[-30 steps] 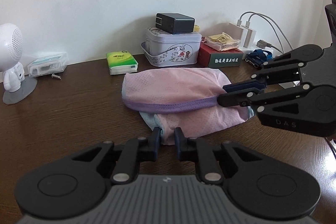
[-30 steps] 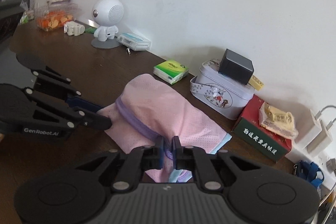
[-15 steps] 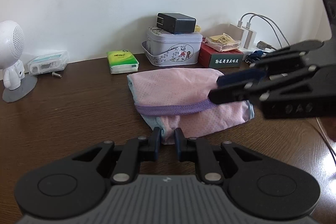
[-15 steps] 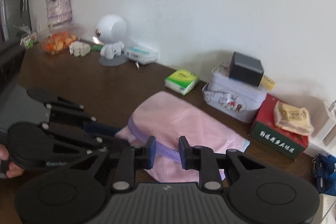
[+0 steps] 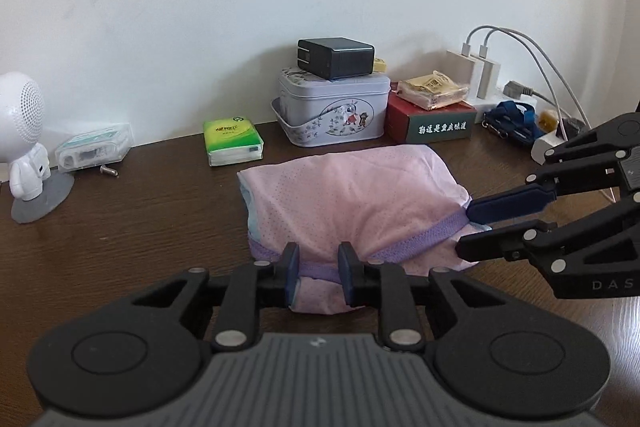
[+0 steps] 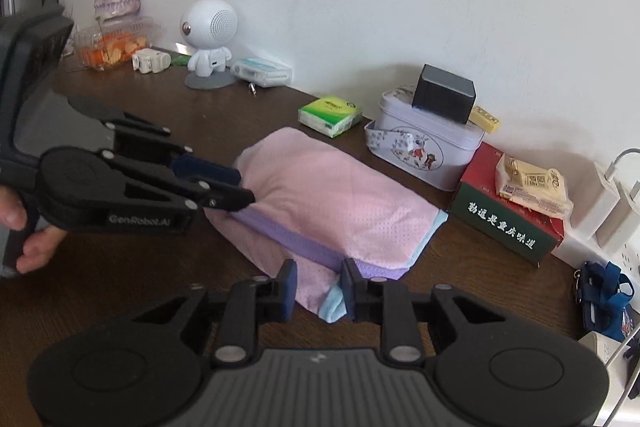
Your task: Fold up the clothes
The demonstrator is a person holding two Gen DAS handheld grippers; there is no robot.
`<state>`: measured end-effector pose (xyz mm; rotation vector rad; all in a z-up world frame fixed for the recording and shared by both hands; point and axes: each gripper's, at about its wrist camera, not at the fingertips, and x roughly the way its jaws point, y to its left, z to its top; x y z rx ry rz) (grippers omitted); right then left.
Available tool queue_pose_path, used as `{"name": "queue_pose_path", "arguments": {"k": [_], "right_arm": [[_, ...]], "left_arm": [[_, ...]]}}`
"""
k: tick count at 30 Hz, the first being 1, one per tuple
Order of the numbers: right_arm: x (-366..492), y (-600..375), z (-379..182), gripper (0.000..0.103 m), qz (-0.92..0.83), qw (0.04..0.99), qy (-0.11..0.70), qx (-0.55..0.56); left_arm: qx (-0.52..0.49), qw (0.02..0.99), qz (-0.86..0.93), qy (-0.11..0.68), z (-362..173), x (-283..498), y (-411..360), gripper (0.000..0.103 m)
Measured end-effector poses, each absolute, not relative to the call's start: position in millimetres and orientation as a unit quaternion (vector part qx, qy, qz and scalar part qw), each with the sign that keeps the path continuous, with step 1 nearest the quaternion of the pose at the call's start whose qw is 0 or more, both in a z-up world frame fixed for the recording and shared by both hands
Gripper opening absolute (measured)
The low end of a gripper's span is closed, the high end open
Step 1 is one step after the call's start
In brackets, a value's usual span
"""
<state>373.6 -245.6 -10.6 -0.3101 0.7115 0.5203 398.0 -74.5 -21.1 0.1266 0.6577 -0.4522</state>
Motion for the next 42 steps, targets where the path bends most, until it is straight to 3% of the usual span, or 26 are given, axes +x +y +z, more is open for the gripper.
{"name": "queue_pose_path", "arguments": {"k": [7,10,13,22,25,28,31,35,42], "right_arm": [[394.3,-252.0,-20.8,0.022,0.222,0.904,0.345,-0.122],[404.4,-258.4,-23.7,0.022,0.214,0.91,0.341,-0.098],[406.0,-260.5,-23.1,0.023,0.211,0.911,0.344,-0.088],[396.3,-272.4,-12.1,0.024,0.201,0.917,0.339,-0.06],[365.5,-282.6,15.7,0.029,0.197,0.924,0.323,-0.055],[316.9,-289.8,50.1,0.042,0.206,0.93,0.3,-0.047],[257.9,-292.3,86.5,0.044,0.216,0.934,0.282,-0.039],[171.6,-297.5,129.4,0.064,0.229,0.938,0.259,-0.021],[35.6,-306.3,167.0,0.073,0.235,0.947,0.215,0.043]], "left_arm": [[0.05,0.924,-0.205,0.319,-24.1,418.4,-78.9,0.022],[0.04,0.923,-0.207,0.322,-23.2,426.9,-75.1,0.028],[0.035,0.923,-0.212,0.319,-21.5,422.0,-65.4,0.039],[0.054,0.919,-0.203,0.334,-9.4,405.7,-52.3,0.031],[0.059,0.926,-0.19,0.322,16.5,367.0,-33.6,0.032],[0.051,0.931,-0.189,0.309,48.4,308.3,-12.9,0.04],[0.05,0.933,-0.168,0.313,73.1,250.6,-0.6,0.043],[0.034,0.935,-0.144,0.323,100.8,167.8,17.0,0.046],[0.031,0.952,-0.104,0.285,116.8,21.1,43.8,0.06]]}}
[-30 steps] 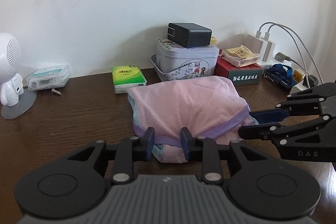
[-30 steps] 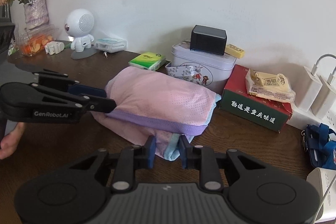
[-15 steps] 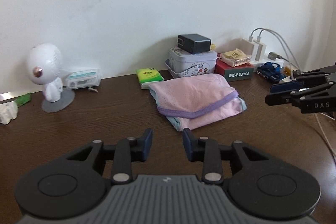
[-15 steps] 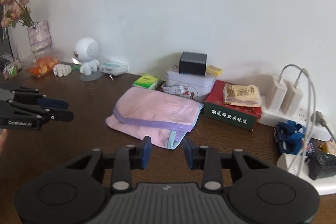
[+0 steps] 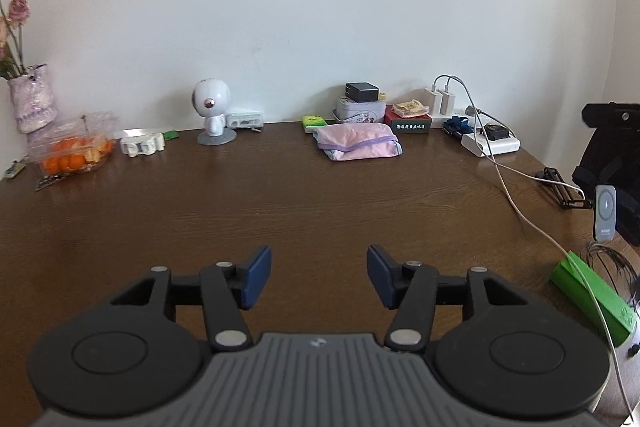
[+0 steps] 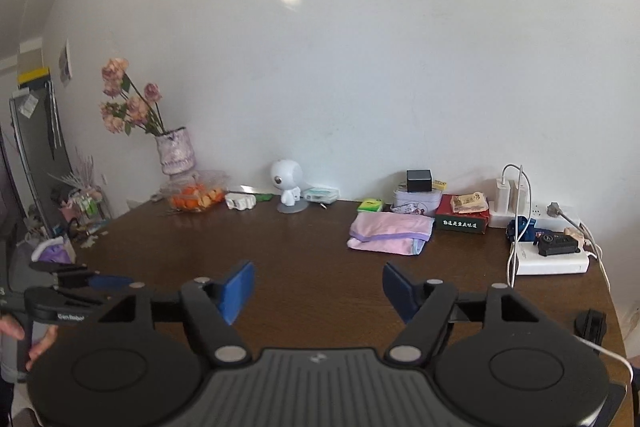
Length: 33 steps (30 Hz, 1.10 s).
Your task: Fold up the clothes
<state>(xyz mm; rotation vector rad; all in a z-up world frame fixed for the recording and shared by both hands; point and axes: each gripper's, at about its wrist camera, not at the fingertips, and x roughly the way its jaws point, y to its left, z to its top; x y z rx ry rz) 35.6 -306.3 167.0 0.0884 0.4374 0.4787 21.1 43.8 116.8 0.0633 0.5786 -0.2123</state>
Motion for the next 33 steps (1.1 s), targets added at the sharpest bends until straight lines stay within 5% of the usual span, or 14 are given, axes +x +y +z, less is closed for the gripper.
{"name": "queue_pose_path", "arguments": {"k": [7,16,33], "right_arm": [[-58.3,-265.0,132.8,0.079,0.193,0.958,0.206,0.043],[-87.0,-217.4,41.1,0.087,0.085,0.965,0.243,0.05],[-42.9,-201.9,-7.0,0.093,0.005,0.955,0.296,0.033]], "left_arm": [[-0.035,0.96,-0.046,0.275,73.5,-37.3,59.0,0.074],[-0.001,0.968,0.0,0.253,33.4,-60.7,21.2,0.094],[0.04,0.948,-0.049,0.313,-8.1,-27.0,-17.3,0.099]]}}
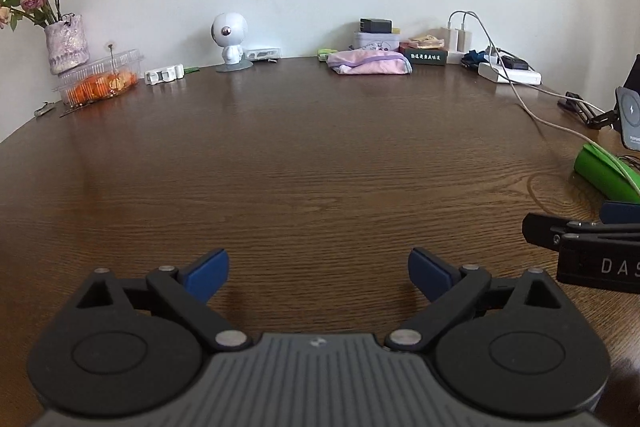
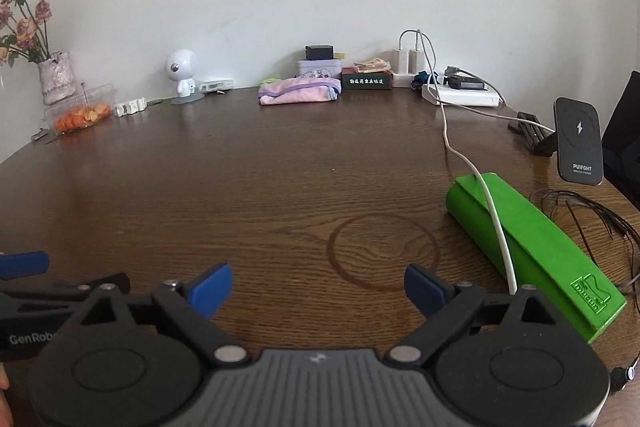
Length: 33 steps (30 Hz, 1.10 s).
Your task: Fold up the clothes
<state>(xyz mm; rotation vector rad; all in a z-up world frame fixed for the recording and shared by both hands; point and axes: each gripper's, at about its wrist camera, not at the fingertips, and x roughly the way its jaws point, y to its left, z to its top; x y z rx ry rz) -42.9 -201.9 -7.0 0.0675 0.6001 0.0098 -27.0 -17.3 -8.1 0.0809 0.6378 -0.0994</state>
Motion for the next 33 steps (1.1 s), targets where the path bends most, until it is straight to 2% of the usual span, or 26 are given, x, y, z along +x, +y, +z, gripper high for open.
{"name": "queue_pose_path", "arguments": {"k": [8,16,33], "right_arm": [[-35.9,-195.7,-11.2,0.094,0.003,0.949,0.314,0.017],[-22.5,-195.4,-11.3,0.103,-0.019,0.945,0.327,0.014],[-13.6,-197.5,-7.5,0.103,-0.005,0.943,0.332,0.014]], "left_arm": [[0.036,0.945,-0.036,0.322,-10.5,-19.4,-18.8,0.103],[0.023,0.942,-0.044,0.333,-9.1,-6.9,-14.3,0.103],[0.022,0.942,-0.036,0.333,-7.9,-3.1,-15.0,0.103]]}}
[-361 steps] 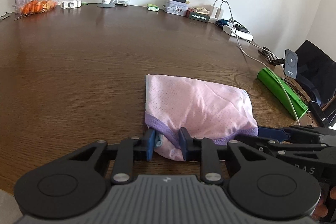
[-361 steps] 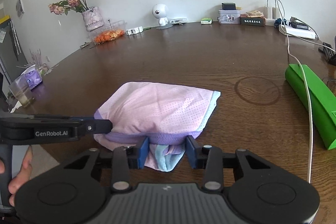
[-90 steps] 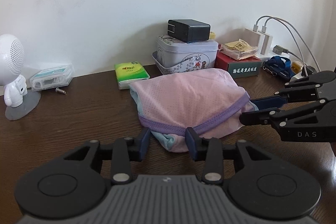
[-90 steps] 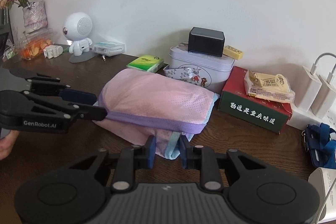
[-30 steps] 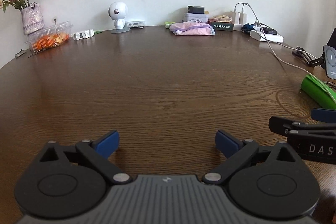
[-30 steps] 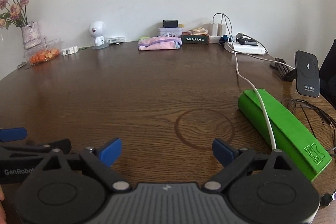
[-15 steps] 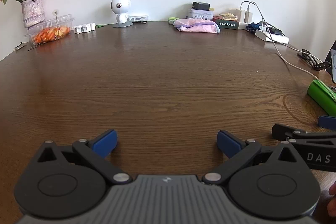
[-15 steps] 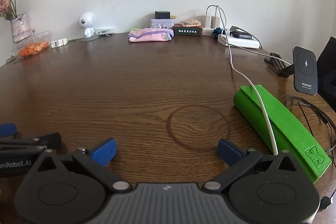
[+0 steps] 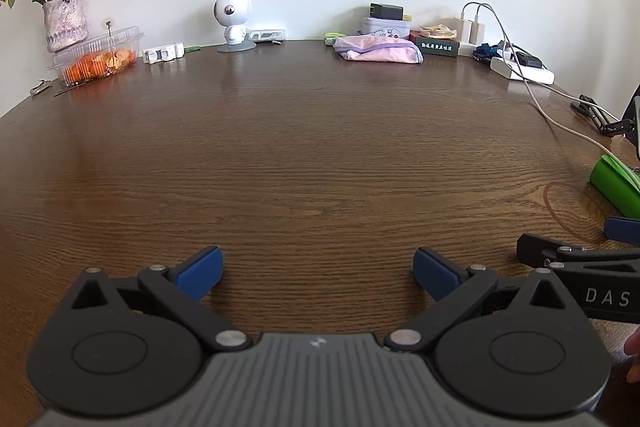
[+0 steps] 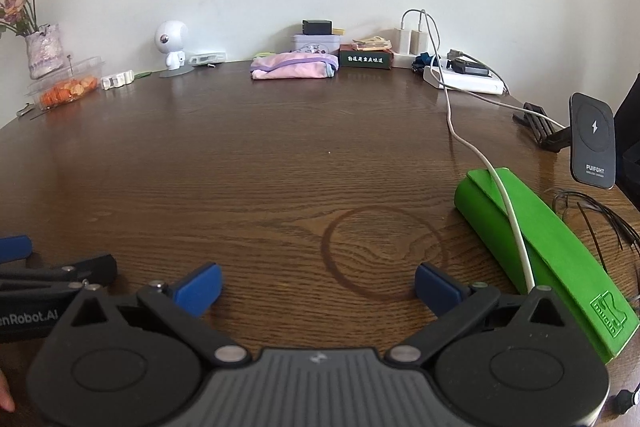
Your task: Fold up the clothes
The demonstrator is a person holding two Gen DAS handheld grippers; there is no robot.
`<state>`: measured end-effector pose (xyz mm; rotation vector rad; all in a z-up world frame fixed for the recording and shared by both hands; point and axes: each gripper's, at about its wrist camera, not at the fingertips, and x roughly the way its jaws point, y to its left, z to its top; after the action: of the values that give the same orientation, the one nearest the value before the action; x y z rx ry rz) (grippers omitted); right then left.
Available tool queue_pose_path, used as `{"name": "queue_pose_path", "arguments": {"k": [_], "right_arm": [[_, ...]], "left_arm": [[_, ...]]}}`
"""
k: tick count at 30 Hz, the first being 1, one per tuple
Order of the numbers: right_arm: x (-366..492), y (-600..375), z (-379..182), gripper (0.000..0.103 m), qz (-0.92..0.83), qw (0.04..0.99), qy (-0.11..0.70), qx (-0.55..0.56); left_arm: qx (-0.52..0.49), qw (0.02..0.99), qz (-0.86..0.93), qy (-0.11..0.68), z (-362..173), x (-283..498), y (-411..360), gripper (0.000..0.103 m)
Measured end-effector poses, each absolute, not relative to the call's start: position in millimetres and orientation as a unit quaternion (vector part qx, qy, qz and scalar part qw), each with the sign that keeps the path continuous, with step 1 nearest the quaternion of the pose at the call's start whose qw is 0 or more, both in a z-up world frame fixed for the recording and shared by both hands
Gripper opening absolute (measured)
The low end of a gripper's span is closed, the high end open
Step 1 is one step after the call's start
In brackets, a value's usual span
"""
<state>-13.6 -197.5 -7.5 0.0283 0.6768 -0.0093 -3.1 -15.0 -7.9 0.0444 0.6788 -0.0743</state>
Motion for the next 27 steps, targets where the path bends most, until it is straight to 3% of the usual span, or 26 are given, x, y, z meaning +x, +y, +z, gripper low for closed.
{"name": "queue_pose_path", "arguments": {"k": [27], "right_arm": [[-12.6,-195.5,-8.7,0.103,0.02,0.943,0.332,0.006]], "left_arm": [[0.016,0.943,-0.01,0.332,-7.5,-2.1,-17.0,0.102]]}}
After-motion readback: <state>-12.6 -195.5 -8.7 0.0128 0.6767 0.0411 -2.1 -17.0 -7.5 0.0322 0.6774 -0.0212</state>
